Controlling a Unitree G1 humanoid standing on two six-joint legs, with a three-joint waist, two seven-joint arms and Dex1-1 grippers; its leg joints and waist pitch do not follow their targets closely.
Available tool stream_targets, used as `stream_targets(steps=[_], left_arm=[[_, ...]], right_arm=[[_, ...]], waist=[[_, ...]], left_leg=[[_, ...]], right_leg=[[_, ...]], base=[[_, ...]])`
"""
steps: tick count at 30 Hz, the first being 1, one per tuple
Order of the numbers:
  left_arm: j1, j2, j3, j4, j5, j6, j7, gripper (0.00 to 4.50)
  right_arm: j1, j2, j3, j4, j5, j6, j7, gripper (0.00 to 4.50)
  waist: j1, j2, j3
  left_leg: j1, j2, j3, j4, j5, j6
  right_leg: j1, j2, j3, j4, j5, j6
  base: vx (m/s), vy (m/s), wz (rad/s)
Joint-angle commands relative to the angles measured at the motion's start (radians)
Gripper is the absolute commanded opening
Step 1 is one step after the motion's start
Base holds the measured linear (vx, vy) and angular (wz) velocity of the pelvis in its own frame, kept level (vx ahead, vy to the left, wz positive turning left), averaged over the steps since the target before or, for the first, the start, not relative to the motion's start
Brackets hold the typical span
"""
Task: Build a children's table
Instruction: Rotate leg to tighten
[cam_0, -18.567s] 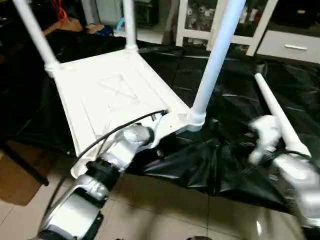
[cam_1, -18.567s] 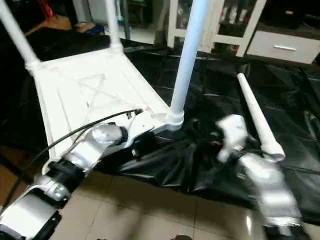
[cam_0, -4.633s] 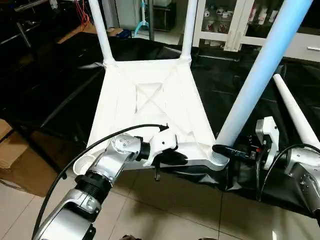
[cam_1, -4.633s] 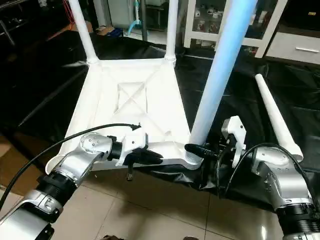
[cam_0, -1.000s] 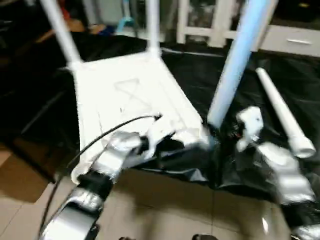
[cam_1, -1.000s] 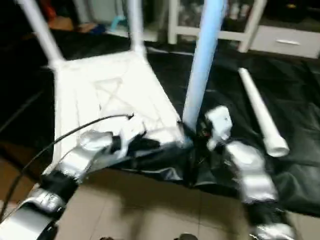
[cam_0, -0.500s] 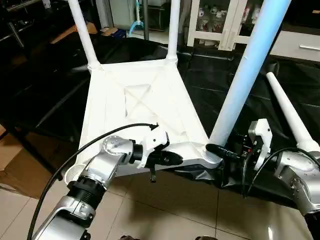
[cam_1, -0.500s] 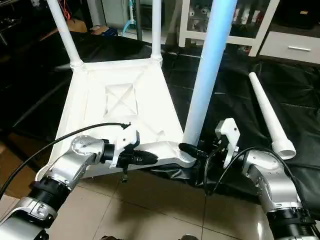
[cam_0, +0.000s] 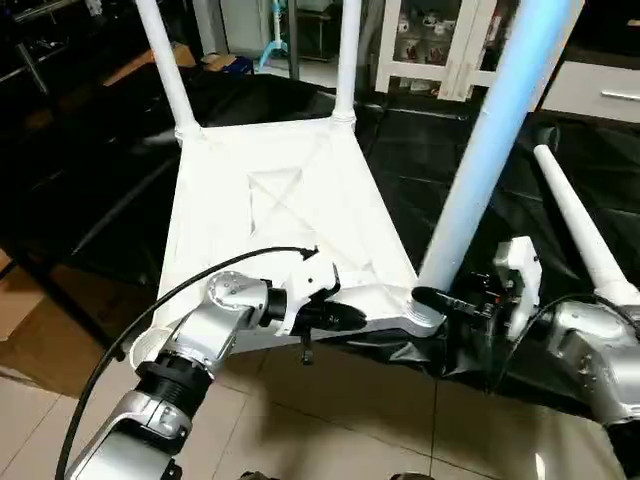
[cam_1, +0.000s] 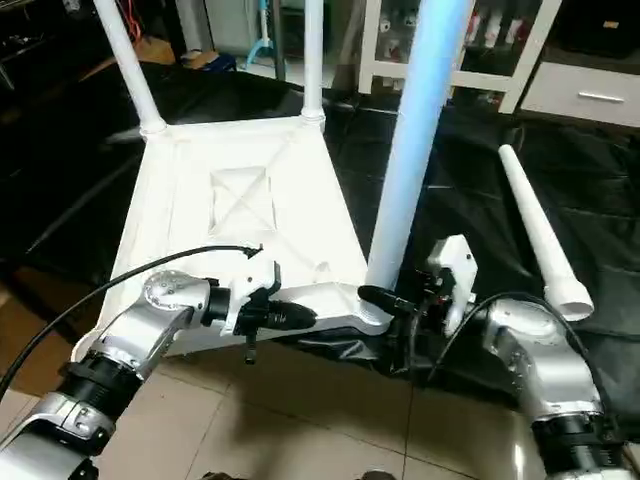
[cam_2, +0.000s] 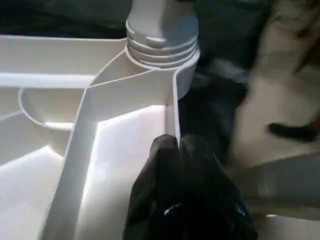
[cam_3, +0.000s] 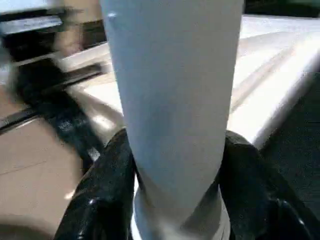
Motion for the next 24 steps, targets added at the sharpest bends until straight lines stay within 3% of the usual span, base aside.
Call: stream_targets(steps=[1, 2, 4, 5, 6, 7, 8, 9, 10, 12, 13, 15, 16, 17, 21, 22, 24], left_arm=[[-0.029, -0.041, -0.031, 0.029, 0.048, 0.044, 0.082, 0.0], [-0.047, -0.083, -0.018, 0.059, 0.058, 0.083, 0.169, 0.0], [-0.088, -0.188, 0.021, 0.122, 0.058, 0.142, 0.353, 0.0], [-0.118, -0.257, 0.053, 0.164, 0.04, 0.16, 0.452, 0.0], [-0.133, -0.283, 0.067, 0.181, 0.029, 0.157, 0.49, 0.0], [-0.156, -0.318, 0.088, 0.203, 0.014, 0.147, 0.539, 0.0], [-0.181, -0.348, 0.106, 0.227, 0.008, 0.123, 0.595, 0.0], [-0.181, -0.348, 0.106, 0.227, 0.008, 0.123, 0.595, 0.0], [-0.198, -0.365, 0.115, 0.241, 0.008, 0.096, 0.629, 0.0], [-0.216, -0.378, 0.116, 0.25, 0.019, 0.082, 0.629, 0.0], [-0.218, -0.378, 0.115, 0.25, 0.026, 0.088, 0.622, 0.0], [-0.218, -0.375, 0.121, 0.258, 0.034, 0.098, 0.627, 0.0], [-0.218, -0.375, 0.122, 0.259, 0.034, 0.098, 0.628, 0.0], [-0.221, -0.376, 0.125, 0.266, 0.035, 0.099, 0.633, 0.0], [-0.203, -0.331, 0.109, 0.274, 0.035, 0.057, 0.603, 0.0], [-0.188, -0.306, 0.092, 0.264, 0.033, 0.031, 0.558, 0.0], [-0.148, -0.252, 0.062, 0.231, 0.03, -0.022, 0.444, 0.0]], right_arm=[[-0.014, 0.033, -0.042, 0.12, -0.116, 0.015, -0.284, 1.97], [-0.03, 0.076, -0.057, 0.146, -0.133, 0.025, -0.396, 1.95], [-0.075, 0.175, -0.088, 0.217, -0.158, 0.023, -0.627, 1.93], [-0.115, 0.242, -0.108, 0.283, -0.157, 0.0, -0.751, 1.93], [-0.135, 0.268, -0.116, 0.318, -0.158, -0.02, -0.798, 1.92], [-0.166, 0.306, -0.123, 0.38, -0.149, -0.054, -0.846, 1.92], [-0.202, 0.352, -0.144, 0.449, -0.127, -0.102, -0.894, 1.92], [-0.202, 0.352, -0.144, 0.449, -0.127, -0.102, -0.894, 1.92], [-0.227, 0.378, -0.146, 0.493, -0.125, -0.124, -0.923, 1.92], [-0.272, 0.419, -0.113, 0.533, -0.159, -0.146, -0.936, 1.92], [-0.284, 0.429, -0.096, 0.53, -0.184, -0.15, -0.932, 1.92], [-0.297, 0.437, -0.092, 0.534, -0.212, -0.171, -0.937, 1.92], [-0.297, 0.437, -0.092, 0.535, -0.212, -0.172, -0.937, 1.92], [-0.303, 0.44, -0.095, 0.544, -0.219, -0.184, -0.944, 1.92], [-0.316, 0.426, -0.099, 0.58, -0.217, -0.252, -0.899, 1.92], [-0.305, 0.415, -0.091, 0.553, -0.21, -0.285, -0.84, 2.48], [-0.268, 0.381, -0.059, 0.455, -0.204, -0.315, -0.708, 2.61]], waist=[[-0.009, -0.017, -0.06], [-0.016, -0.02, -0.059], [-0.031, -0.013, -0.057], [-0.038, -0.007, -0.057], [-0.053, -0.013, -0.061], [-0.069, -0.005, -0.06], [-0.079, -0.004, -0.06], [-0.096, 0.002, -0.06], [-0.107, 0.007, -0.064], [-0.135, -0.003, -0.062], [-0.142, -0.001, -0.064], [-0.146, -0.006, -0.065], [-0.148, -0.013, -0.065], [-0.15, -0.01, -0.066], [-0.152, -0.007, -0.068], [-0.152, -0.009, -0.069], [-0.148, -0.006, -0.072]], left_leg=[[0.032, 0.063, -0.045, -0.106, -0.378, -0.007], [0.033, 0.061, -0.049, -0.107, -0.419, -0.03], [0.039, 0.058, -0.053, -0.108, -0.468, -0.067], [0.04, 0.056, -0.056, -0.109, -0.492, -0.075], [0.036, 0.053, -0.063, -0.109, -0.515, -0.081], [0.032, 0.053, -0.069, -0.114, -0.538, -0.073], [0.029, 0.052, -0.072, -0.114, -0.554, -0.069], [0.03, 0.052, -0.076, -0.115, -0.593, -0.068], [0.03, 0.053, -0.081, -0.118, -0.602, -0.059], [0.017, 0.053, -0.087, -0.122, -0.62, -0.054], [0.02, 0.051, -0.084, -0.118, -0.614, -0.048], [0.027, 0.049, -0.076, -0.11, -0.585, -0.029], [0.023, 0.05, -0.074, -0.11, -0.571, -0.021], [0.014, 0.051, -0.076, -0.11, -0.541, -0.009], [0.012, 0.055, -0.074, -0.11, -0.505, 0.012], [0.012, 0.055, -0.074, -0.11, -0.496, 0.017], [0.008, 0.057, -0.07, -0.108, -0.446, 0.051]], right_leg=[[0.018, -0.008, 0.011, -0.073, -0.414, -0.155], [0.018, -0.009, 0.009, -0.077, -0.467, -0.135], [0.006, -0.006, 0.006, -0.082, -0.51, -0.117], [0.007, -0.006, 0.002, -0.086, -0.525, -0.109], [0.015, -0.008, -0.006, -0.09, -0.537, -0.096], [0.021, -0.007, -0.013, -0.098, -0.531, -0.086], [0.022, -0.007, -0.018, -0.098, -0.524, -0.087], [0.023, -0.007, -0.026, -0.105, -0.509, -0.091], [0.032, -0.008, -0.033, -0.105, -0.455, -0.105], [0.038, -0.01, -0.041, -0.103, -0.414, -0.125], [0.037, -0.015, -0.039, -0.102, -0.406, -0.134], [0.029, -0.019, -0.034, -0.106, -0.395, -0.154], [0.032, -0.02, -0.034, -0.105, -0.396, -0.157], [0.039, -0.023, -0.033, -0.1, -0.392, -0.159], [0.043, -0.022, -0.033, -0.093, -0.336, -0.178], [0.044, -0.022, -0.033, -0.093, -0.325, -0.182], [0.051, -0.023, -0.03, -0.086, -0.261, -0.197]], base=[[0.0, 0.0, 0.0], [0.0, 0.0, 0.0], [-0.052, 0.012, -0.04], [-0.052, 0.014, -0.05], [0.0, 0.0, 0.0], [0.0, 0.0, 0.0], [0.0, 0.0, 0.0], [0.0, 0.0, 0.0], [0.0, 0.0, 0.0], [0.0, 0.0, 0.0], [0.0, 0.0, 0.0], [0.0, 0.0, 0.0], [0.0, 0.0, 0.0], [0.0, 0.0, 0.0], [0.0, 0.0, 0.0], [0.0, 0.0, 0.0], [0.0, 0.0, 0.0]])
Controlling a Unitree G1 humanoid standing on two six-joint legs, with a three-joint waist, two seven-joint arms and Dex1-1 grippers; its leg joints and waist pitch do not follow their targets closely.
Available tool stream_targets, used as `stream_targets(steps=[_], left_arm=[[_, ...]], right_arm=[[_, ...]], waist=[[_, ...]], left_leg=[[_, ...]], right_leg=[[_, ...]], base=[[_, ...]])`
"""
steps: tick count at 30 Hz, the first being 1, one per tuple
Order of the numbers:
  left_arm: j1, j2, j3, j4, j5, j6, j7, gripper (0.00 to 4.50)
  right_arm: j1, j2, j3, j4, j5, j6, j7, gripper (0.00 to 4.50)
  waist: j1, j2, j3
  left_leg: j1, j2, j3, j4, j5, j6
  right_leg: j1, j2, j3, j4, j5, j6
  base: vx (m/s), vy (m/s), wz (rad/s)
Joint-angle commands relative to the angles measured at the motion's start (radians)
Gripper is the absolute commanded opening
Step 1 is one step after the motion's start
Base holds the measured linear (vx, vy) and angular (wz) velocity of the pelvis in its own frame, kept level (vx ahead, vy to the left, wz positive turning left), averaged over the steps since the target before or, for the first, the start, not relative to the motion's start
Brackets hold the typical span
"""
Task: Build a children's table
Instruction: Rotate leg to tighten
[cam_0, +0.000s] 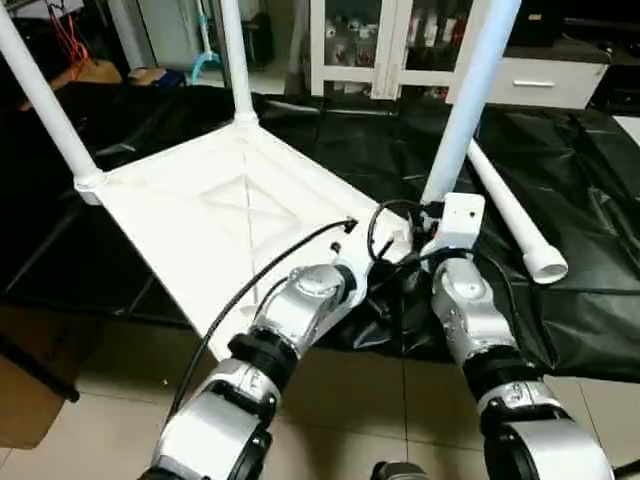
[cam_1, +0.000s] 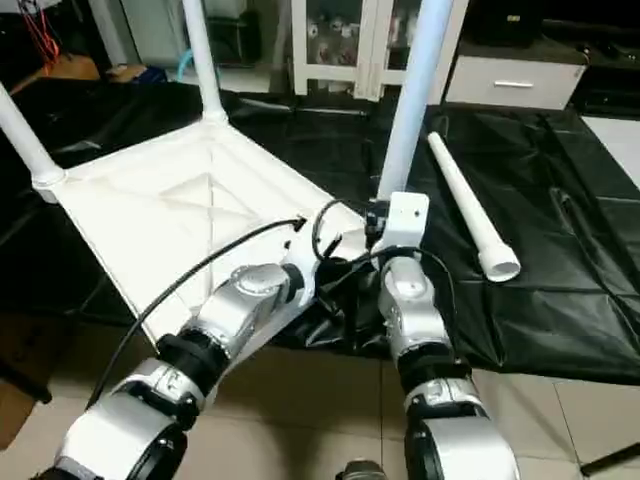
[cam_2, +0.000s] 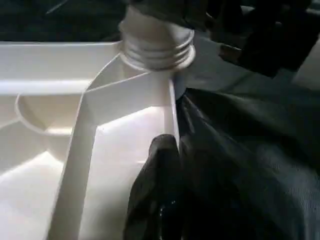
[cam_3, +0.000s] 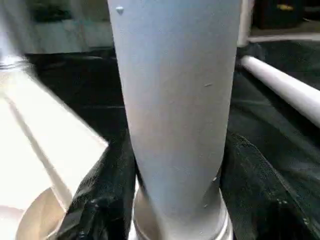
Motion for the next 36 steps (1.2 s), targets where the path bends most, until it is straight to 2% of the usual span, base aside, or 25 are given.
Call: stream_targets(steps=[1, 2, 3, 4, 5, 7, 8, 10, 11, 12, 14, 15, 17, 19, 21, 23, 24, 25, 27, 30, 31, 33, 36], left_arm=[[0.013, 0.038, -0.025, -0.063, 0.005, -0.078, -0.111, 0.0], [0.016, 0.042, -0.027, -0.066, 0.005, -0.082, -0.119, 0.0], [0.05, 0.09, -0.042, -0.1, -0.001, -0.119, -0.209, 0.0], [0.061, 0.105, -0.044, -0.11, -0.005, -0.127, -0.238, 0.0], [0.081, 0.136, -0.052, -0.131, -0.012, -0.145, -0.291, 0.0], [0.098, 0.168, -0.06, -0.149, -0.019, -0.164, -0.344, 0.0], [0.122, 0.209, -0.065, -0.181, -0.041, -0.169, -0.415, 0.0], [0.156, 0.262, -0.069, -0.236, -0.078, -0.157, -0.514, 0.0], [0.166, 0.276, -0.071, -0.252, -0.089, -0.152, -0.542, 0.0], [0.176, 0.29, -0.074, -0.269, -0.097, -0.144, -0.568, 0.0], [0.194, 0.306, -0.079, -0.3, -0.115, -0.126, -0.612, 0.0], [0.204, 0.312, -0.079, -0.317, -0.128, -0.112, -0.636, 0.0], [0.209, 0.312, -0.077, -0.324, -0.132, -0.112, -0.647, 0.0], [0.212, 0.312, -0.077, -0.334, -0.136, -0.109, -0.652, 0.0], [0.211, 0.314, -0.078, -0.341, -0.141, -0.104, -0.656, 0.0], [0.209, 0.315, -0.079, -0.343, -0.143, -0.102, -0.659, 0.0], [0.209, 0.317, -0.08, -0.347, -0.144, -0.099, -0.662, 0.0], [0.208, 0.317, -0.081, -0.349, -0.145, -0.097, -0.663, 0.0], [0.207, 0.317, -0.08, -0.352, -0.144, -0.091, -0.665, 0.0], [0.205, 0.315, -0.078, -0.355, -0.141, -0.09, -0.668, 0.0], [0.205, 0.314, -0.078, -0.355, -0.14, -0.09, -0.67, 0.0], [0.205, 0.314, -0.079, -0.355, -0.139, -0.09, -0.673, 0.0], [0.203, 0.317, -0.088, -0.354, -0.141, -0.092, -0.679, 0.0]], right_arm=[[0.038, -0.01, 0.039, -0.071, 0.018, 0.012, 0.118, 2.69], [0.042, -0.014, 0.039, -0.078, 0.019, 0.013, 0.124, 2.82], [0.082, -0.056, 0.052, -0.167, 0.029, 0.024, 0.193, 2.96], [0.094, -0.072, 0.056, -0.192, 0.031, 0.024, 0.217, 3.04], [0.119, -0.103, 0.056, -0.24, 0.049, 0.035, 0.263, 3.05], [0.142, -0.135, 0.056, -0.281, 0.071, 0.043, 0.317, 3.15], [0.179, -0.192, 0.065, -0.337, 0.101, 0.068, 0.421, 3.31], [0.234, -0.285, 0.083, -0.413, 0.148, 0.143, 0.593, 3.53], [0.251, -0.311, 0.087, -0.436, 0.161, 0.171, 0.643, 3.61], [0.267, -0.339, 0.088, -0.455, 0.178, 0.197, 0.695, 3.75], [0.293, -0.389, 0.088, -0.488, 0.213, 0.235, 0.786, 3.75], [0.305, -0.421, 0.087, -0.501, 0.231, 0.25, 0.834, 3.75], [0.311, -0.447, 0.083, -0.504, 0.247, 0.268, 0.88, 3.75], [0.316, -0.472, 0.082, -0.506, 0.261, 0.282, 0.924, 3.75], [0.319, -0.499, 0.088, -0.497, 0.275, 0.301, 0.98, 3.75], [0.321, -0.512, 0.094, -0.496, 0.279, 0.318, 1.012, 3.75], [0.323, -0.516, 0.094, -0.498, 0.282, 0.324, 1.025, 3.75], [0.323, -0.519, 0.095, -0.499, 0.287, 0.334, 1.039, 3.51], [0.323, -0.524, 0.097, -0.502, 0.292, 0.344, 1.056, 3.42], [0.315, -0.525, 0.093, -0.498, 0.304, 0.363, 1.078, 3.23], [0.312, -0.525, 0.093, -0.496, 0.311, 0.376, 1.088, 2.99], [0.308, -0.526, 0.094, -0.492, 0.313, 0.379, 1.096, 2.89], [0.31, -0.533, 0.103, -0.495, 0.32, 0.415, 1.127, 2.56]], waist=[[0.006, -0.013, -0.072], [0.005, -0.014, -0.071], [0.009, -0.012, -0.072], [0.017, -0.015, -0.073], [0.018, -0.014, -0.073], [0.03, -0.01, -0.074], [0.041, -0.008, -0.075], [0.058, -0.01, -0.077], [0.083, -0.006, -0.078], [0.091, -0.003, -0.081], [0.103, -0.007, -0.081], [0.118, -0.008, -0.08], [0.132, -0.008, -0.076], [0.136, -0.013, -0.071], [0.14, -0.015, -0.068], [0.147, -0.014, -0.068], [0.148, -0.017, -0.068], [0.149, -0.019, -0.069], [0.151, -0.02, -0.07], [0.155, -0.018, -0.072], [0.157, -0.016, -0.073], [0.16, -0.018, -0.074], [0.166, -0.016, -0.072]], left_leg=[[0.014, 0.061, -0.04, -0.105, -0.408, 0.075], [0.012, 0.062, -0.039, -0.105, -0.391, 0.088], [0.016, 0.063, -0.037, -0.102, -0.372, 0.102], [0.018, 0.063, -0.036, -0.1, -0.347, 0.116], [0.018, 0.065, -0.034, -0.099, -0.335, 0.125], [0.027, 0.068, -0.031, -0.097, -0.307, 0.14], [0.033, 0.068, -0.026, -0.093, -0.284, 0.142], [0.03, 0.071, -0.028, -0.09, -0.239, 0.157], [0.031, 0.073, -0.027, -0.086, -0.168, 0.187], [0.034, 0.072, -0.026, -0.081, -0.111, 0.203], [0.035, 0.071, -0.024, -0.077, -0.078, 0.215], [0.037, 0.073, -0.023, -0.077, -0.074, 0.219], [0.038, 0.075, -0.02, -0.082, -0.111, 0.198], [0.037, 0.075, -0.019, -0.093, -0.204, 0.145], [0.04, 0.075, -0.02, -0.097, -0.264, 0.108], [0.046, 0.076, -0.018, -0.1, -0.286, 0.082], [0.04, 0.074, -0.018, -0.101, -0.282, 0.076], [0.04, 0.073, -0.017, -0.101, -0.282, 0.075], [0.041, 0.073, -0.015, -0.099, -0.272, 0.079], [0.041, 0.073, -0.012, -0.095, -0.231, 0.096], [0.042, 0.073, -0.011, -0.094, -0.219, 0.102], [0.041, 0.073, -0.009, -0.092, -0.204, 0.111], [0.04, 0.073, -0.008, -0.091, -0.201, 0.114]], right_leg=[[0.046, -0.019, 0.006, -0.047, -0.229, -0.197], [0.046, -0.02, 0.008, -0.045, -0.216, -0.202], [0.044, -0.021, 0.009, -0.046, -0.222, -0.205], [0.044, -0.02, 0.01, -0.044, -0.211, -0.212], [0.042, -0.019, 0.012, -0.042, -0.205, -0.215], [0.038, -0.016, 0.015, -0.035, -0.179, -0.225], [0.032, -0.013, 0.02, -0.03, -0.156, -0.239], [0.044, -0.015, 0.021, -0.019, -0.112, -0.245], [0.044, -0.012, 0.023, -0.005, -0.027, -0.26], [0.042, -0.012, 0.025, 0.001, 0.026, -0.268], [0.042, -0.011, 0.025, 0.004, 0.048, -0.273], [0.042, -0.014, 0.027, 0.004, 0.038, -0.276], [0.041, -0.015, 0.029, -0.002, -0.029, -0.269], [0.039, -0.013, 0.032, -0.012, -0.143, -0.25], [0.038, -0.013, 0.034, -0.019, -0.207, -0.233], [0.033, -0.012, 0.037, -0.022, -0.23, -0.223], [0.035, -0.011, 0.039, -0.02, -0.226, -0.219], [0.034, -0.011, 0.04, -0.02, -0.226, -0.216], [0.033, -0.011, 0.043, -0.02, -0.221, -0.215], [0.032, -0.01, 0.044, -0.016, -0.188, -0.223], [0.032, -0.009, 0.044, -0.015, -0.176, -0.227], [0.032, -0.009, 0.044, -0.013, -0.162, -0.232], [0.033, -0.008, 0.043, -0.013, -0.173, -0.234]], base=[[0.0, 0.0, 0.0], [0.0, 0.0, 0.0], [0.0, 0.0, 0.0], [0.0, 0.0, 0.0], [0.0, 0.0, 0.0], [0.0, 0.0, 0.0], [0.0, 0.0, 0.0], [0.029, 0.001, 0.02], [0.057, 0.002, 0.04], [0.055, 0.001, 0.02], [0.0, 0.0, 0.0], [0.0, 0.0, 0.0], [0.0, 0.0, 0.0], [0.0, 0.0, 0.0], [0.0, 0.0, 0.0], [0.0, 0.0, 0.0], [0.0, 0.0, 0.0], [0.0, 0.0, 0.0], [0.0, 0.0, 0.0], [0.0, 0.0, 0.0], [0.0, 0.0, 0.0], [0.0, 0.0, 0.0], [0.0, 0.0, 0.0]])
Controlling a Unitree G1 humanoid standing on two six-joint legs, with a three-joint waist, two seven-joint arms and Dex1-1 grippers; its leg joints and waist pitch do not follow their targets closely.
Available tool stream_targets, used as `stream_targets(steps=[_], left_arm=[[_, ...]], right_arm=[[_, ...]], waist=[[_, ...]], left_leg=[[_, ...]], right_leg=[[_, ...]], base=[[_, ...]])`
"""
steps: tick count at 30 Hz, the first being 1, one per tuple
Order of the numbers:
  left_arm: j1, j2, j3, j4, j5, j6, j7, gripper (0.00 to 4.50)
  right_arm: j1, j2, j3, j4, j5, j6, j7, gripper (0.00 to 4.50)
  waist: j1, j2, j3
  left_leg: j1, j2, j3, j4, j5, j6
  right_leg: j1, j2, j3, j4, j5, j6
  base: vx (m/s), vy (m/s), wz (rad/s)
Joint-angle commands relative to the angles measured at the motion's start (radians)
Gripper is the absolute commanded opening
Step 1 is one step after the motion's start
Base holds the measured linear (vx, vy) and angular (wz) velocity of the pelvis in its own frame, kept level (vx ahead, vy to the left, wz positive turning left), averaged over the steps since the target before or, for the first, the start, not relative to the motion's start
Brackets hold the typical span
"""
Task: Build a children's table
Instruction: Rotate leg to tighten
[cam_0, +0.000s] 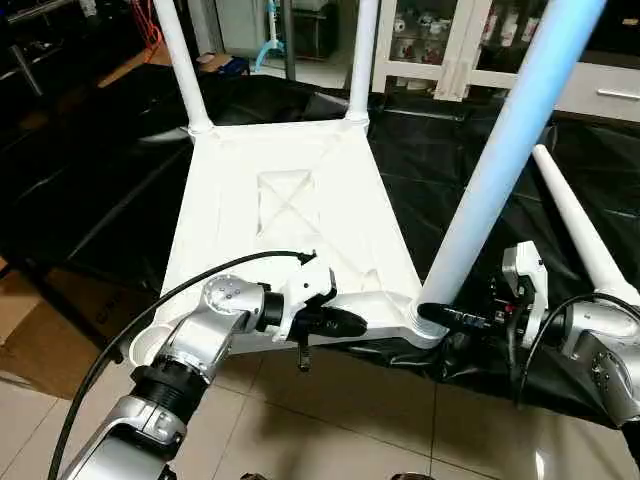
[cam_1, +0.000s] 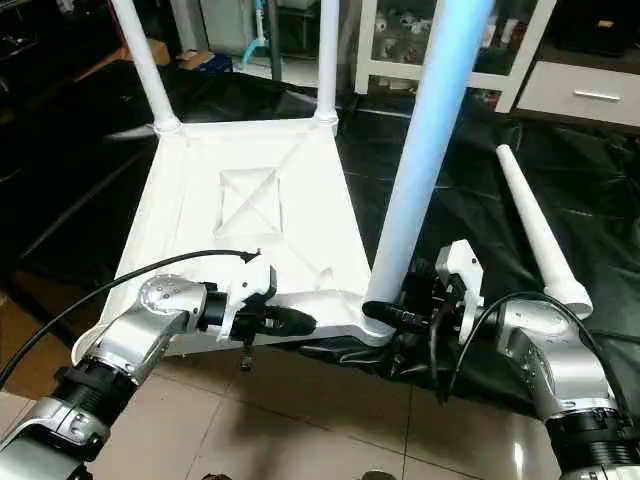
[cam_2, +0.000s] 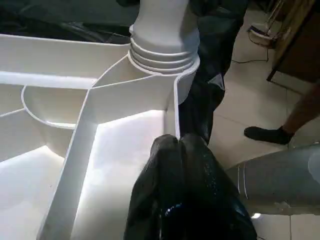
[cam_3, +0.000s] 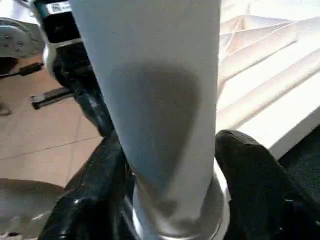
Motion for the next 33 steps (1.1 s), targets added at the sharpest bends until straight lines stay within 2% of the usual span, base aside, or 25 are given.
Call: stream_targets(steps=[1, 7, 8, 10, 11, 12, 13, 14, 15, 16, 17, 18, 19, 20, 21, 22, 24, 25, 26, 27, 28, 30, 31, 32, 33], left_arm=[[-0.008, 0.004, -0.003, -0.035, -0.015, -0.009, -0.016, 0.0], [-0.008, 0.002, -0.008, -0.032, -0.004, -0.013, -0.008, 0.0], [-0.011, -0.001, -0.01, -0.026, 0.007, -0.018, 0.007, 0.0], [-0.036, -0.025, -0.029, 0.016, 0.071, -0.012, 0.101, 0.0], [-0.037, -0.026, -0.029, 0.018, 0.074, -0.012, 0.106, 0.0], [-0.062, -0.057, -0.037, 0.056, 0.117, 0.023, 0.199, 0.0], [-0.073, -0.072, -0.038, 0.073, 0.131, 0.045, 0.242, 0.0], [-0.073, -0.072, -0.038, 0.073, 0.131, 0.045, 0.242, 0.0], [-0.096, -0.112, -0.032, 0.107, 0.14, 0.069, 0.309, 0.0], [-0.132, -0.17, -0.021, 0.154, 0.15, 0.107, 0.409, 0.0], [-0.151, -0.201, -0.016, 0.179, 0.155, 0.127, 0.463, 0.0], [-0.174, -0.234, -0.005, 0.208, 0.158, 0.142, 0.528, 0.0], [-0.201, -0.277, 0.009, 0.24, 0.158, 0.142, 0.595, 0.0], [-0.201, -0.277, 0.009, 0.24, 0.158, 0.142, 0.595, 0.0], [-0.236, -0.327, 0.033, 0.279, 0.157, 0.129, 0.673, 0.0], [-0.241, -0.333, 0.036, 0.284, 0.156, 0.127, 0.684, 0.0], [-0.269, -0.36, 0.049, 0.317, 0.166, 0.109, 0.744, 0.0], [-0.271, -0.36, 0.049, 0.32, 0.168, 0.107, 0.747, 0.0], [-0.281, -0.36, 0.051, 0.336, 0.176, 0.094, 0.763, 0.0], [-0.284, -0.356, 0.051, 0.343, 0.18, 0.084, 0.77, 0.0], [-0.284, -0.35, 0.05, 0.344, 0.182, 0.074, 0.769, 0.0], [-0.28, -0.34, 0.051, 0.346, 0.179, 0.055, 0.754, 0.0], [-0.268, -0.324, 0.047, 0.329, 0.179, 0.039, 0.728, 0.0], [-0.256, -0.308, 0.045, 0.312, 0.178, 0.037, 0.708, 0.0], [-0.248, -0.298, 0.044, 0.3, 0.179, 0.036, 0.696, 0.0]], right_arm=[[-0.006, -0.016, -0.006, 0.005, 0.013, 0.023, 0.017, 2.5], [0.003, -0.012, -0.022, 0.021, -0.014, 0.021, -0.025, 2.11], [-0.002, -0.001, -0.026, 0.038, -0.034, 0.005, -0.067, 2.08], [-0.028, 0.055, -0.027, 0.107, -0.133, -0.034, -0.264, 2.04], [-0.029, 0.057, -0.027, 0.11, -0.137, -0.035, -0.273, 2.03], [-0.05, 0.115, -0.05, 0.153, -0.166, -0.028, -0.423, 1.99], [-0.06, 0.142, -0.066, 0.169, -0.165, -0.015, -0.485, 1.98], [-0.06, 0.142, -0.066, 0.169, -0.165, -0.015, -0.485, 1.98], [-0.081, 0.196, -0.092, 0.203, -0.181, -0.009, -0.629, 1.96], [-0.11, 0.257, -0.098, 0.249, -0.231, -0.034, -0.806, 1.95], [-0.125, 0.287, -0.098, 0.274, -0.259, -0.051, -0.895, 1.95], [-0.146, 0.324, -0.101, 0.304, -0.278, -0.076, -0.982, 1.95], [-0.18, 0.376, -0.109, 0.359, -0.291, -0.113, -1.09, 1.94], [-0.18, 0.376, -0.109, 0.359, -0.291, -0.113, -1.09, 1.93], [-0.232, 0.441, -0.118, 0.441, -0.304, -0.163, -1.217, 1.93], [-0.239, 0.449, -0.119, 0.453, -0.306, -0.169, -1.234, 1.93], [-0.291, 0.498, -0.117, 0.524, -0.328, -0.212, -1.316, 1.93], [-0.295, 0.501, -0.115, 0.528, -0.332, -0.216, -1.319, 1.93], [-0.322, 0.521, -0.107, 0.549, -0.359, -0.237, -1.336, 1.93], [-0.331, 0.526, -0.103, 0.554, -0.374, -0.252, -1.345, 1.92], [-0.333, 0.526, -0.101, 0.554, -0.381, -0.262, -1.347, 1.92], [-0.339, 0.523, -0.103, 0.574, -0.384, -0.287, -1.359, 1.91], [-0.335, 0.517, -0.106, 0.572, -0.383, -0.296, -1.357, 1.91], [-0.331, 0.512, -0.111, 0.571, -0.378, -0.312, -1.355, 1.91], [-0.327, 0.51, -0.115, 0.568, -0.375, -0.323, -1.354, 1.91]], waist=[[0.007, -0.021, -0.073], [0.013, -0.02, -0.071], [0.012, -0.02, -0.071], [0.003, -0.02, -0.068], [-0.003, -0.021, -0.066], [-0.011, -0.021, -0.065], [-0.022, -0.022, -0.06], [-0.027, -0.023, -0.059], [-0.03, -0.025, -0.061], [-0.035, -0.019, -0.058], [-0.044, -0.019, -0.059], [-0.048, -0.019, -0.059], [-0.057, -0.011, -0.057], [-0.064, -0.012, -0.056], [-0.08, -0.005, -0.054], [-0.093, -0.004, -0.052], [-0.112, 0.001, -0.048], [-0.12, 0.008, -0.044], [-0.124, 0.001, -0.044], [-0.138, 0.002, -0.044], [-0.141, -0.004, -0.045], [-0.147, -0.004, -0.048], [-0.149, -0.004, -0.049], [-0.149, -0.009, -0.05], [-0.148, -0.005, -0.054]], left_leg=[[0.03, 0.072, -0.035, -0.091, -0.204, 0.105], [0.032, 0.071, -0.036, -0.095, -0.23, 0.078], [0.032, 0.071, -0.036, -0.095, -0.234, 0.076], [0.03, 0.069, -0.038, -0.099, -0.265, 0.056], [0.028, 0.068, -0.039, -0.1, -0.286, 0.044], [0.032, 0.066, -0.043, -0.103, -0.334, 0.015], [0.035, 0.064, -0.045, -0.107, -0.382, -0.013], [0.037, 0.062, -0.046, -0.107, -0.411, -0.027], [0.041, 0.063, -0.051, -0.108, -0.45, -0.043], [0.044, 0.058, -0.05, -0.108, -0.476, -0.058], [0.048, 0.055, -0.053, -0.107, -0.511, -0.079], [0.049, 0.055, -0.056, -0.108, -0.523, -0.084], [0.053, 0.053, -0.058, -0.108, -0.556, -0.09], [0.056, 0.052, -0.058, -0.106, -0.577, -0.091], [0.061, 0.051, -0.067, -0.109, -0.641, -0.086], [0.06, 0.052, -0.068, -0.113, -0.663, -0.085], [0.055, 0.058, -0.079, -0.126, -0.726, -0.087], [0.063, 0.059, -0.078, -0.135, -0.779, -0.102], [0.067, 0.06, -0.077, -0.137, -0.796, -0.104], [0.062, 0.057, -0.08, -0.135, -0.807, -0.106], [0.062, 0.055, -0.079, -0.132, -0.8, -0.104], [0.064, 0.049, -0.079, -0.118, -0.77, -0.095], [0.061, 0.048, -0.08, -0.116, -0.757, -0.091], [0.054, 0.049, -0.081, -0.115, -0.73, -0.081], [0.046, 0.052, -0.083, -0.117, -0.705, -0.077]], right_leg=[[0.037, -0.008, 0.011, -0.042, -0.186, -0.225], [0.033, -0.008, 0.013, -0.046, -0.228, -0.209], [0.033, -0.008, 0.013, -0.047, -0.231, -0.208], [0.027, -0.008, 0.014, -0.052, -0.264, -0.195], [0.026, -0.007, 0.014, -0.055, -0.292, -0.187], [0.024, -0.007, 0.012, -0.061, -0.356, -0.166], [0.017, -0.004, 0.011, -0.067, -0.407, -0.148], [0.015, -0.003, 0.011, -0.07, -0.444, -0.137], [0.016, -0.005, 0.009, -0.075, -0.485, -0.12], [0.006, -0.002, 0.007, -0.08, -0.505, -0.111], [0.004, -0.001, 0.002, -0.085, -0.539, -0.092], [0.005, 0.0, -0.001, -0.088, -0.547, -0.082], [0.0, 0.0, -0.006, -0.097, -0.559, -0.07], [-0.004, 0.001, -0.01, -0.101, -0.569, -0.065], [0.0, 0.004, -0.028, -0.111, -0.575, -0.055], [0.001, 0.005, -0.033, -0.112, -0.561, -0.057], [0.019, 0.006, -0.055, -0.112, -0.534, -0.049], [0.016, 0.01, -0.063, -0.112, -0.504, -0.052], [0.015, 0.012, -0.066, -0.113, -0.493, -0.055], [0.022, 0.001, -0.071, -0.111, -0.498, -0.056], [0.022, -0.003, -0.07, -0.114, -0.515, -0.054], [0.016, -0.017, -0.067, -0.123, -0.573, -0.048], [0.018, -0.019, -0.067, -0.123, -0.583, -0.044], [0.021, -0.024, -0.066, -0.123, -0.596, -0.04], [0.025, -0.027, -0.059, -0.117, -0.568, -0.049]], base=[[0.0, 0.0, 0.0], [0.0, 0.0, 0.0], [0.0, 0.0, 0.0], [0.0, 0.0, 0.0], [0.0, 0.0, 0.0], [0.0, 0.0, 0.0], [-0.051, 0.006, -0.02], [-0.051, 0.006, -0.02], [-0.052, 0.017, -0.02], [0.0, 0.0, 0.0], [0.0, 0.0, 0.0], [-0.052, 0.007, -0.02], [-0.063, 0.01, 0.0], [-0.063, 0.01, 0.0], [-0.06, 0.01, 0.01], [0.0, 0.0, 0.0], [0.0, 0.0, 0.0], [0.0, 0.0, 0.0], [0.0, 0.0, 0.0], [0.0, 0.0, 0.0], [0.0, 0.0, 0.0], [0.0, 0.0, 0.0], [0.0, 0.0, 0.0], [0.0, 0.0, 0.0], [0.0, 0.0, 0.0]])
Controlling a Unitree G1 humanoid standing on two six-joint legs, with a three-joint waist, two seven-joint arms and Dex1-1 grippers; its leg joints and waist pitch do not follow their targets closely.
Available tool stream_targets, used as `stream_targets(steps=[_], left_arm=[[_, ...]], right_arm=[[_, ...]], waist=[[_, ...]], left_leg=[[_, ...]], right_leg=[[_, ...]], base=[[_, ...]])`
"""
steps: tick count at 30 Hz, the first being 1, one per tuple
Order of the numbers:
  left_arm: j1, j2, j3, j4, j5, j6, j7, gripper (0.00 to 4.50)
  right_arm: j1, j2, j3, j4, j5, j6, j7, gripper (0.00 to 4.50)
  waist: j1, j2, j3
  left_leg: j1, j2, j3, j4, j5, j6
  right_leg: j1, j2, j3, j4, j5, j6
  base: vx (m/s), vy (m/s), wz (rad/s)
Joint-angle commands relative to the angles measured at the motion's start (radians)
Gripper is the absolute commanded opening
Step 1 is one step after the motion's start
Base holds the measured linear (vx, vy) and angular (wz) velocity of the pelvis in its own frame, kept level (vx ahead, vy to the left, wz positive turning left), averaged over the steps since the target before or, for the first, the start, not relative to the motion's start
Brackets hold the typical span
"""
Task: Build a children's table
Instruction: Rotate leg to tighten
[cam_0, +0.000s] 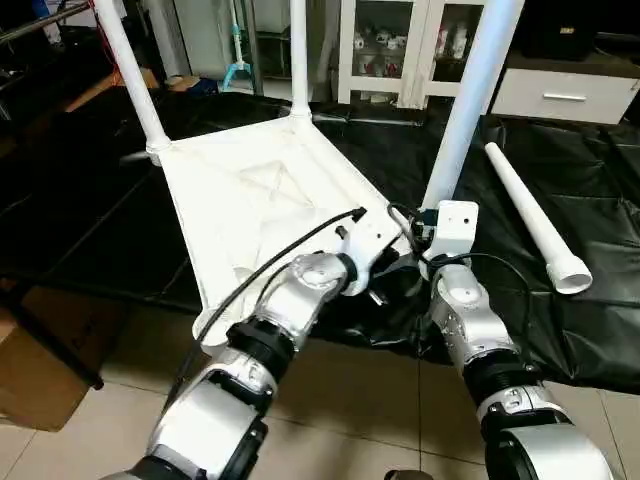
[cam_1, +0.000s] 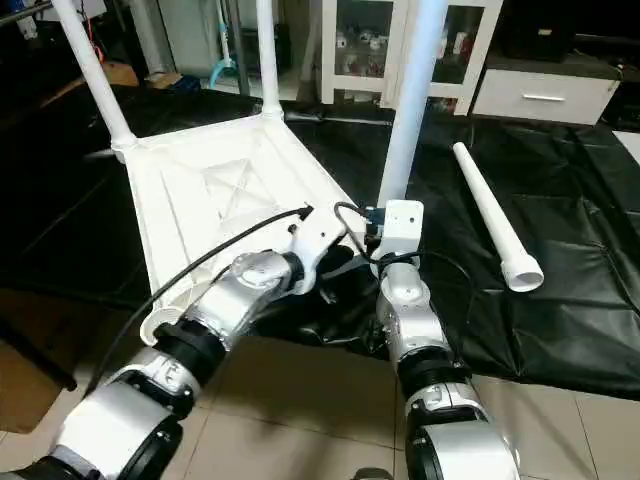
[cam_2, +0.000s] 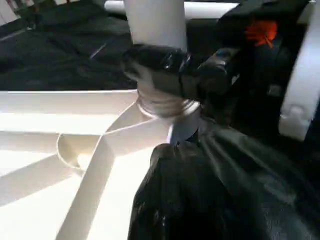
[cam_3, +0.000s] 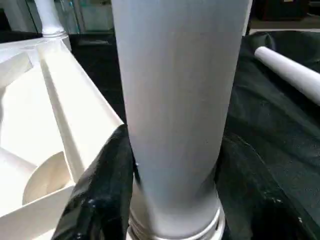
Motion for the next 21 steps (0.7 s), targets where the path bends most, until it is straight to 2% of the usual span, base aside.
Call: stream_targets(steps=[1, 2, 3, 4, 5, 6, 7, 8, 9, 10, 11, 12, 13, 14, 15, 16, 18, 20, 21], left_arm=[[0.009, 0.015, -0.004, -0.021, 0.01, -0.009, -0.023, 0.0], [0.011, 0.019, -0.004, -0.022, 0.011, -0.013, -0.026, 0.0], [0.02, 0.043, -0.008, -0.031, 0.011, -0.04, -0.052, 0.0], [0.024, 0.053, -0.009, -0.033, 0.012, -0.052, -0.061, 0.0], [0.027, 0.062, -0.01, -0.035, 0.013, -0.065, -0.07, 0.0], [0.035, 0.084, -0.008, -0.046, 0.01, -0.08, -0.089, 0.0], [0.039, 0.1, -0.004, -0.055, 0.005, -0.086, -0.104, 0.0], [0.044, 0.114, 0.001, -0.064, -0.003, -0.089, -0.125, 0.32], [0.046, 0.121, 0.009, -0.071, -0.012, -0.082, -0.139, 0.4], [0.046, 0.123, 0.014, -0.073, -0.019, -0.072, -0.147, 0.4], [0.045, 0.125, 0.017, -0.073, -0.022, -0.069, -0.152, 0.4], [0.039, 0.125, 0.015, -0.06, -0.022, -0.071, -0.163, 0.59], [0.038, 0.125, 0.015, -0.059, -0.022, -0.072, -0.164, 0.75], [0.033, 0.122, 0.008, -0.045, -0.019, -0.088, -0.173, 0.82], [0.028, 0.116, 0.002, -0.034, -0.019, -0.094, -0.187, 0.85], [0.025, 0.109, -0.004, -0.026, -0.02, -0.094, -0.205, 0.91], [0.024, 0.097, -0.004, -0.029, -0.035, -0.072, -0.23, 1.26], [0.024, 0.089, -0.005, -0.037, -0.045, -0.054, -0.248, 1.26], [0.022, 0.081, -0.005, -0.044, -0.053, -0.034, -0.265, 1.37]], right_arm=[[0.022, -0.02, -0.02, 0.034, -0.019, -0.005, -0.03, 1.91], [0.021, -0.021, -0.021, 0.038, -0.021, -0.013, -0.031, 1.91], [0.031, -0.022, -0.024, 0.017, -0.016, -0.036, -0.001, 1.91], [0.035, -0.022, -0.024, 0.007, -0.015, -0.045, 0.016, 1.91], [0.041, -0.023, -0.023, -0.003, -0.013, -0.055, 0.034, 2.47], [0.068, -0.028, -0.014, -0.057, -0.004, -0.07, 0.082, 2.47], [0.095, -0.035, -0.006, -0.107, 0.006, -0.084, 0.124, 2.63], [0.119, -0.04, -0.002, -0.156, 0.025, -0.09, 0.169, 2.69], [0.143, -0.046, -0.001, -0.203, 0.041, -0.086, 0.197, 2.8], [0.162, -0.053, 0.0, -0.241, 0.055, -0.082, 0.218, 2.93], [0.178, -0.06, 0.002, -0.272, 0.066, -0.079, 0.236, 2.93], [0.225, -0.081, 0.005, -0.365, 0.095, -0.064, 0.276, 3.07], [0.229, -0.083, 0.005, -0.373, 0.097, -0.063, 0.28, 3.13], [0.262, -0.102, 0.012, -0.437, 0.118, -0.046, 0.317, 3.24], [0.289, -0.119, 0.013, -0.486, 0.133, -0.033, 0.342, 3.36], [0.312, -0.134, 0.009, -0.527, 0.145, -0.022, 0.36, 3.45], [0.335, -0.148, -0.001, -0.567, 0.15, -0.006, 0.373, 3.68], [0.355, -0.161, -0.012, -0.605, 0.159, 0.016, 0.389, 3.68], [0.375, -0.18, -0.023, -0.646, 0.167, 0.037, 0.4, 3.89]], waist=[[-0.019, -0.015, -0.059], [-0.017, -0.014, -0.062], [-0.017, -0.016, -0.065], [-0.012, -0.018, -0.068], [-0.011, -0.017, -0.068], [-0.012, -0.02, -0.071], [-0.006, -0.018, -0.073], [-0.003, -0.018, -0.074], [0.006, -0.026, -0.079], [0.009, -0.026, -0.08], [0.012, -0.026, -0.082], [0.009, -0.026, -0.084], [0.016, -0.024, -0.09], [0.018, -0.022, -0.093], [0.026, -0.02, -0.098], [0.031, -0.02, -0.101], [0.044, -0.017, -0.101], [0.052, -0.019, -0.094], [0.06, -0.01, -0.089]], left_leg=[[0.038, 0.057, -0.057, -0.113, -0.67, -0.068], [0.033, 0.058, -0.057, -0.114, -0.65, -0.064], [0.024, 0.06, -0.055, -0.115, -0.601, -0.05], [0.02, 0.06, -0.049, -0.113, -0.558, -0.026], [0.02, 0.061, -0.046, -0.112, -0.54, -0.016], [0.016, 0.061, -0.043, -0.109, -0.503, 0.003], [0.017, 0.062, -0.04, -0.108, -0.457, 0.025], [0.018, 0.063, -0.038, -0.106, -0.433, 0.037], [0.014, 0.064, -0.032, -0.098, -0.345, 0.087], [0.015, 0.064, -0.031, -0.095, -0.312, 0.106], [0.015, 0.064, -0.029, -0.088, -0.252, 0.14], [0.011, 0.062, -0.029, -0.084, -0.218, 0.157], [0.003, 0.064, -0.033, -0.073, -0.119, 0.197], [0.005, 0.062, -0.033, -0.067, -0.072, 0.218], [0.011, 0.061, -0.034, -0.052, 0.044, 0.265], [0.011, 0.059, -0.033, -0.043, 0.136, 0.307], [0.012, 0.057, -0.032, -0.036, 0.204, 0.339], [0.007, 0.059, -0.028, -0.041, 0.149, 0.332], [0.007, 0.062, -0.027, -0.048, 0.068, 0.307]], right_leg=[[0.002, -0.013, 0.004, -0.063, -0.492, -0.096], [0.004, -0.012, 0.007, -0.057, -0.46, -0.108], [0.008, -0.011, 0.012, -0.047, -0.393, -0.134], [0.008, -0.012, 0.016, -0.046, -0.341, -0.157], [0.007, -0.013, 0.018, -0.043, -0.319, -0.168], [0.012, -0.012, 0.02, -0.037, -0.28, -0.185], [0.015, -0.013, 0.021, -0.033, -0.242, -0.193], [0.015, -0.012, 0.022, -0.031, -0.215, -0.199], [0.021, -0.013, 0.026, -0.018, -0.137, -0.213], [0.019, -0.013, 0.028, -0.013, -0.11, -0.219], [0.018, -0.01, 0.029, -0.008, -0.077, -0.228], [0.021, -0.011, 0.03, -0.003, -0.054, -0.232], [0.03, -0.015, 0.03, 0.011, 0.014, -0.231], [0.025, -0.012, 0.03, 0.017, 0.059, -0.235], [0.022, -0.008, 0.03, 0.029, 0.163, -0.244], [0.021, -0.006, 0.031, 0.036, 0.225, -0.252], [0.017, -0.003, 0.03, 0.038, 0.231, -0.254], [0.017, -0.005, 0.03, 0.031, 0.138, -0.254], [0.017, -0.007, 0.03, 0.024, 0.046, -0.253]], base=[[0.0, 0.0, 0.0], [0.0, 0.0, 0.0], [0.0, 0.0, 0.0], [0.0, 0.0, 0.0], [0.0, 0.0, 0.0], [0.0, 0.0, 0.0], [0.0, 0.0, 0.0], [0.0, 0.0, 0.0], [0.063, -0.016, 0.1], [0.076, -0.022, 0.11], [0.076, -0.022, 0.11], [0.083, -0.019, 0.05], [0.082, -0.011, -0.01], [0.082, -0.011, -0.01], [0.08, -0.008, 0.02], [0.068, -0.006, 0.02], [0.034, -0.003, 0.01], [0.0, 0.0, 0.0], [0.0, 0.0, 0.0]])
